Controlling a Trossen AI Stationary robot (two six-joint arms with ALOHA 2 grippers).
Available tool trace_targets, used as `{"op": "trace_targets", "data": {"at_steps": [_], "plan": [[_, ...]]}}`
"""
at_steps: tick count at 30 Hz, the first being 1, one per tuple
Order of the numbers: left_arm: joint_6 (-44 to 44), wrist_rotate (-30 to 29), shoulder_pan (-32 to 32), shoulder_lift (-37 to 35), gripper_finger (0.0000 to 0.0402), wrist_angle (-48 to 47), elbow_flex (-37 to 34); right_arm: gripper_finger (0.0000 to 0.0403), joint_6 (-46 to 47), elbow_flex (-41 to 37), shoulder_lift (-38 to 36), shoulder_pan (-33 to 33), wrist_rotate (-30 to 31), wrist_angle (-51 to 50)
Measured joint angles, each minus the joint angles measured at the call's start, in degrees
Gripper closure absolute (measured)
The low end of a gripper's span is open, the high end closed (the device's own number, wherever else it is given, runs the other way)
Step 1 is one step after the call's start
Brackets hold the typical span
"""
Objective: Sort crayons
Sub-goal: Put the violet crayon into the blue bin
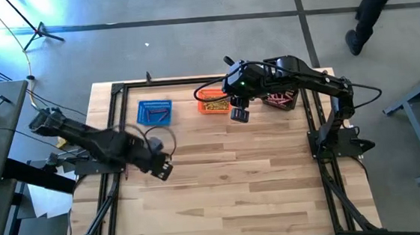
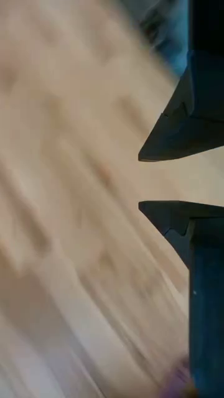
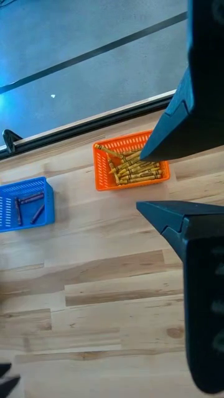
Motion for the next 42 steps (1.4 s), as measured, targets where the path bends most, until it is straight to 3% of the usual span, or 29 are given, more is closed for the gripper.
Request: {"op": "trace_targets", "data": {"at_steps": [4, 9, 13, 18, 26, 42], "plan": [[-21.0, -6.88, -5.19, 3.43, 0.0303, -9.71, -0.04, 0.0304, 0.0, -0.01, 0.02, 0.0, -0.02, 0.0], [-35.67, -3.47, -8.17, 10.2, 0.0303, -17.54, -0.04, 0.0304, 0.0, -0.01, 0.02, 0.0, 0.0, 0.0], [-38.76, 2.44, -9.47, 15.81, 0.0303, -23.8, -0.05, 0.0304, 0.0, -0.01, 0.04, 0.0, 0.0, 0.0], [-41.06, 5.35, -10.1, 18.57, 0.0303, -20.88, -4.62, 0.0304, 0.0, -0.01, 0.04, 0.0, 0.0, 0.0], [-45.28, 6.81, -10.21, 15.96, 0.0303, -4.26, -17.31, 0.0304, 0.0, -0.01, 0.03, 0.0, 0.0, -0.02], [-45.91, 9.95, -10.45, 12.55, 0.0303, -4.11, -26.36, 0.0304, 0.0, 0.0, 0.02, 0.0, -0.01, -0.01]]}}
